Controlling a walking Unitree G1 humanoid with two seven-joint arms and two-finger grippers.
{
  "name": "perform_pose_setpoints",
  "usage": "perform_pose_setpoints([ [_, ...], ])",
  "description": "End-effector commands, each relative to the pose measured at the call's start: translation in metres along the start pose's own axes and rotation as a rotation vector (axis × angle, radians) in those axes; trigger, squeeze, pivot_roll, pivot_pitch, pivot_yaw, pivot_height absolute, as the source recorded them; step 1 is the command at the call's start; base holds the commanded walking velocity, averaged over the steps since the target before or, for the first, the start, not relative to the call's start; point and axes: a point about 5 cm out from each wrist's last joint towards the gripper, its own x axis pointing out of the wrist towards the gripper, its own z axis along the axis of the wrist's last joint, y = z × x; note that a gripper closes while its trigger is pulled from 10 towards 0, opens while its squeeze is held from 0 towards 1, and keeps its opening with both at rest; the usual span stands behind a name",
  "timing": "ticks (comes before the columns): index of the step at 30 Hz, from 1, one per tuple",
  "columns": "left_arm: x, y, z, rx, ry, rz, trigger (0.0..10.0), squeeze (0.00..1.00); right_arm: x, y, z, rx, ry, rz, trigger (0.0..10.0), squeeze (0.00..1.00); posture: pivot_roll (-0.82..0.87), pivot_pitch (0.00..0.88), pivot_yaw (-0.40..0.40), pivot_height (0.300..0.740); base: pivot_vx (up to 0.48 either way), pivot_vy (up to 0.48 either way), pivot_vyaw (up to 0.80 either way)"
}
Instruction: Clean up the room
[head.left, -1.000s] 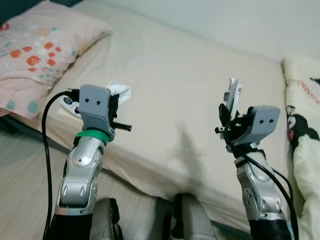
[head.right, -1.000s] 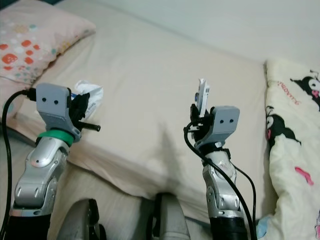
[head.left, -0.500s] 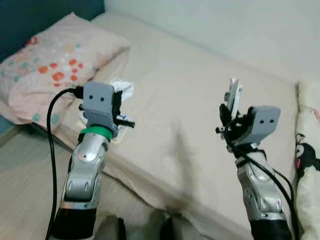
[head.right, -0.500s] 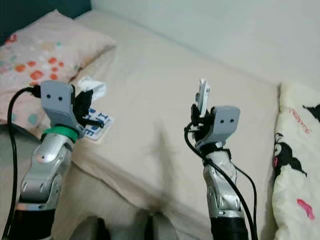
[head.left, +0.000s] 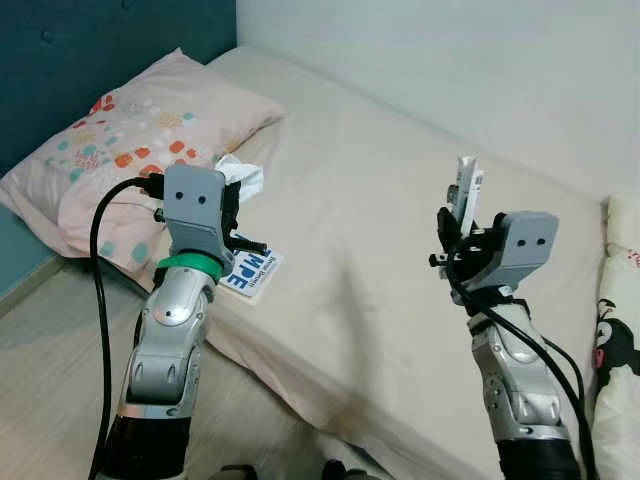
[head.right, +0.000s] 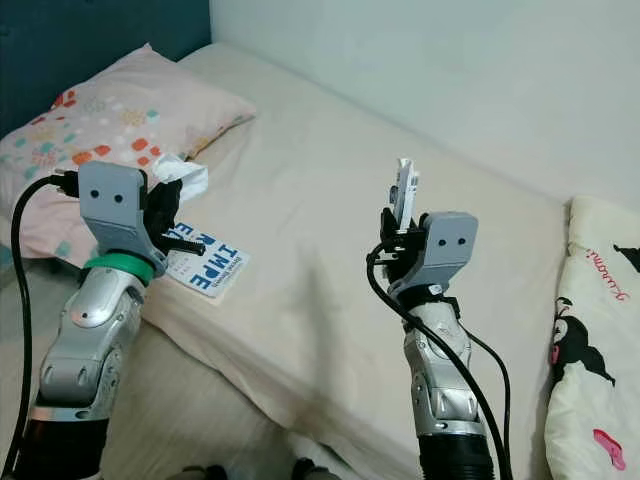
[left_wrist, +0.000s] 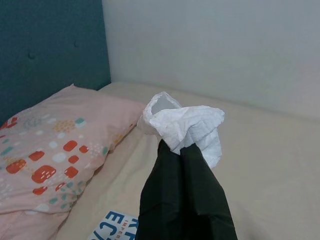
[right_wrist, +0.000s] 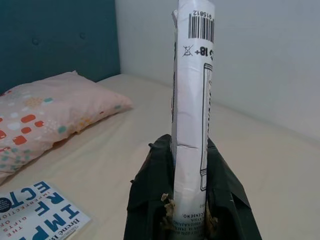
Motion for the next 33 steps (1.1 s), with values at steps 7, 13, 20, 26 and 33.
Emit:
perform_pose_setpoints([
  [7,-0.003,-0.005,-0.004,-0.016,0.017,-0.017,10.0,0.00,-0.005,-0.002,-0.009,-0.004,0.042,-0.013,10.0,0.00,0.06,0.066,-0.060,0.740,-0.374,0.000,0.00],
  [13,-0.003,-0.004,-0.004,-0.016,0.018,-0.016,10.0,0.00,-0.004,0.000,-0.009,0.013,0.042,-0.007,10.0,0.00,0.06,0.066,-0.060,0.740,-0.374,0.000,0.00],
  [20,-0.004,-0.004,-0.004,-0.014,0.019,-0.014,10.0,0.00,-0.005,0.006,-0.010,0.035,0.048,0.010,10.0,0.00,0.07,0.077,-0.056,0.740,-0.346,0.000,0.00],
  [26,-0.004,-0.003,-0.005,-0.012,0.020,-0.014,10.0,0.00,-0.004,0.008,-0.011,0.029,0.053,0.022,10.0,0.00,0.07,0.077,-0.056,0.740,-0.338,0.000,0.00],
  [33,-0.006,-0.004,-0.007,-0.008,0.040,-0.021,10.0,0.00,-0.003,0.007,-0.012,0.012,0.064,0.026,10.0,0.00,0.07,0.078,-0.058,0.740,-0.127,0.000,0.31],
])
